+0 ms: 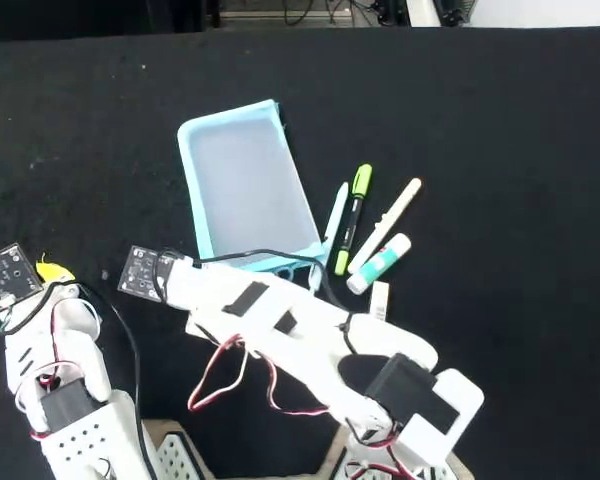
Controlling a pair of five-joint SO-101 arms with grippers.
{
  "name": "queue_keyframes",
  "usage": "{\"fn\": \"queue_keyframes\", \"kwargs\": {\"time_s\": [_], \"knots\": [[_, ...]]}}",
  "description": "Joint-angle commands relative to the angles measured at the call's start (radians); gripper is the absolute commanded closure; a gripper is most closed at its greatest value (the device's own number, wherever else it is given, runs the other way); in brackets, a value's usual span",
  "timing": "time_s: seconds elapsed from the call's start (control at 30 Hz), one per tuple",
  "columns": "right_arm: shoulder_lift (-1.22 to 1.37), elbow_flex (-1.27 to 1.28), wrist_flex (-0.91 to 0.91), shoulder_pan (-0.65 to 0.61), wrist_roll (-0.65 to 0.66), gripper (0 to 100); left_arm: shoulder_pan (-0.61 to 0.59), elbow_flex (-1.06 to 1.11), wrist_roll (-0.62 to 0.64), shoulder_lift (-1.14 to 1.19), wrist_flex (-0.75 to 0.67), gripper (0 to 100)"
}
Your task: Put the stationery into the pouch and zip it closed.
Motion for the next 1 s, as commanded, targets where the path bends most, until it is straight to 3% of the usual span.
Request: {"fn": "queue_keyframes", "kwargs": {"time_s": [0.0,0.23,0.3,0.37,0.57,0.7,0.97], "knots": [[0.004,-0.070,0.063,0.002,0.009,87.4,-0.007,-0.004,0.005,-0.009,0.006,97],[0.035,-0.116,0.141,-0.015,0.009,82.8,-0.007,-0.004,0.003,-0.009,0.006,97],[0.059,-0.133,0.147,-0.015,0.009,87.7,-0.007,-0.004,0.003,-0.009,0.006,97],[0.070,-0.142,0.163,-0.014,0.009,98.8,-0.007,-0.004,0.003,-0.009,0.006,97],[-0.067,-0.193,0.425,0.014,0.009,98.8,-0.007,-0.001,0.003,-0.009,0.006,97],[-0.320,-0.209,0.646,0.126,0.002,98.8,-0.007,0.001,0.003,-0.009,0.006,97],[-0.717,0.021,0.727,0.572,0.009,98.7,-0.007,0.001,0.003,-0.009,0.006,97]]}}
